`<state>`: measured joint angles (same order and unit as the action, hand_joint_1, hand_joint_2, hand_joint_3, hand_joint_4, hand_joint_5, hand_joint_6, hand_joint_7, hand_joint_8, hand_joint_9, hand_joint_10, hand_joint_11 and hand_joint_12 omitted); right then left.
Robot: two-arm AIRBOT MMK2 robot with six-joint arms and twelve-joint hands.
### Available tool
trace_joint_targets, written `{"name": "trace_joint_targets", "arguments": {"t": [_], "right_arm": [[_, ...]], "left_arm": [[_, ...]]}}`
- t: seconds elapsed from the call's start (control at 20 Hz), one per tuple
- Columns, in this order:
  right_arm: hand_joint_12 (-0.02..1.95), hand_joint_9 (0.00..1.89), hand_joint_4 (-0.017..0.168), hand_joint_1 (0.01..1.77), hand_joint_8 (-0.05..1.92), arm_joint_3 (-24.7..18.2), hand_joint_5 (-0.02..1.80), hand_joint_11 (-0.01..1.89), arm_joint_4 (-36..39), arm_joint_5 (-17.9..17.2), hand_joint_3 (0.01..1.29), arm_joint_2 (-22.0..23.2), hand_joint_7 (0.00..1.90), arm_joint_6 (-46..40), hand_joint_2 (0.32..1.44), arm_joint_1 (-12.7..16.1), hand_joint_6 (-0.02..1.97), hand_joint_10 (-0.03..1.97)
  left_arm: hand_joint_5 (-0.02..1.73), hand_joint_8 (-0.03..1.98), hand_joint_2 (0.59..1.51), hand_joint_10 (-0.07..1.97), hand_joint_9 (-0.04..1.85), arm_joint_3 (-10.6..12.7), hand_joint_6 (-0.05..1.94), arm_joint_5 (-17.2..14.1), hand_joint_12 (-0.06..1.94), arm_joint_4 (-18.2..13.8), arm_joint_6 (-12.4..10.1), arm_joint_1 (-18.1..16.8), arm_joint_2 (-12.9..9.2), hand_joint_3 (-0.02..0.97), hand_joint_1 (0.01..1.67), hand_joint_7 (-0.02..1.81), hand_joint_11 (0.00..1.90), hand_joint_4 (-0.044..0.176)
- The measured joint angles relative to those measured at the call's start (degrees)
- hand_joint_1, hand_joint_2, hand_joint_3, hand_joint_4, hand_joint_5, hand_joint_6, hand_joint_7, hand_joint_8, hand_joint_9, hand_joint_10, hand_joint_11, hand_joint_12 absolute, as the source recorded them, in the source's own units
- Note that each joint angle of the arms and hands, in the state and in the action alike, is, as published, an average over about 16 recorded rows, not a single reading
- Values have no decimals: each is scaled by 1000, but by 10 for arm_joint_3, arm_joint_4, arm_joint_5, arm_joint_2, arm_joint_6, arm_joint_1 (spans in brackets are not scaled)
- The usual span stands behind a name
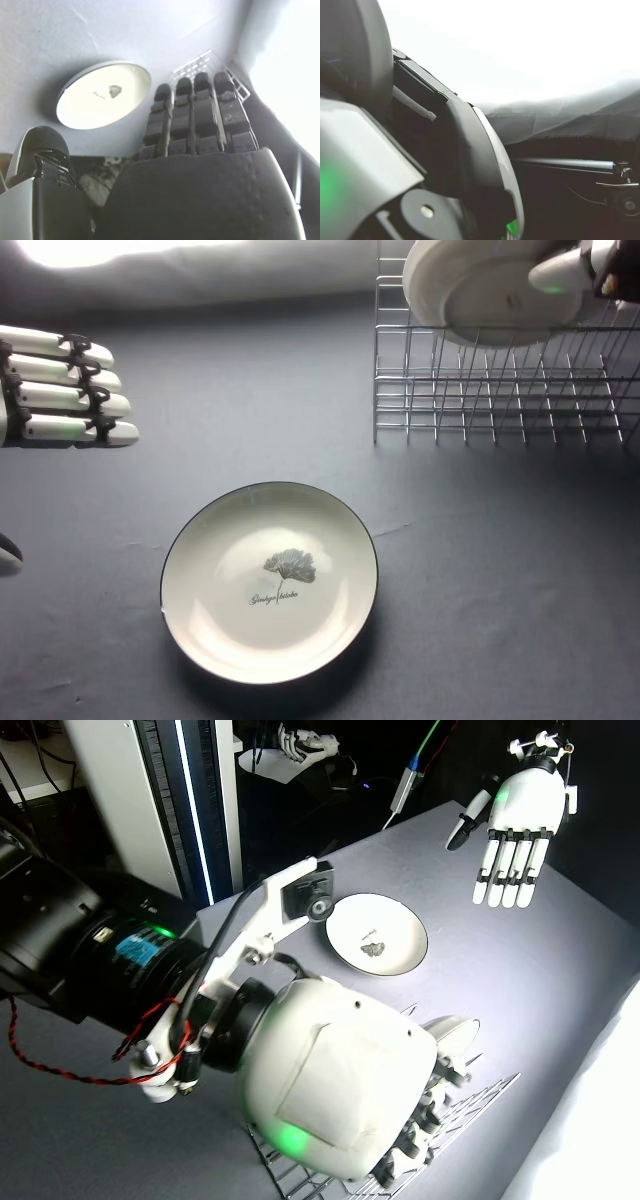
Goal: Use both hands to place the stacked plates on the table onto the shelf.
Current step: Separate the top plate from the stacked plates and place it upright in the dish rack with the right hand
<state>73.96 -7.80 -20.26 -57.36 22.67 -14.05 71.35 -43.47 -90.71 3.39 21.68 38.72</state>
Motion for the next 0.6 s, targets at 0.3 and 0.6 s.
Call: {"name": "trace_joint_targets", "arguments": {"t": [0.3, 0.6], "right_arm": [[1303, 912, -8, 1373, 826, 11, 933, 751, -1, -20, 14, 0, 1060, -3, 956, -35, 987, 1111], [1331, 905, -8, 1373, 834, 23, 932, 752, -1, -34, 13, -4, 1050, -6, 956, -59, 1005, 1122]], "left_arm": [[97, 17, 1067, 9, 100, 8, 1, -59, 141, -3, -63, 5, 15, 19, 23, 104, 30, -2], [87, 17, 1062, 8, 87, 14, 1, -123, 111, -7, -108, 23, 38, 19, 23, 89, 27, -2]]}}
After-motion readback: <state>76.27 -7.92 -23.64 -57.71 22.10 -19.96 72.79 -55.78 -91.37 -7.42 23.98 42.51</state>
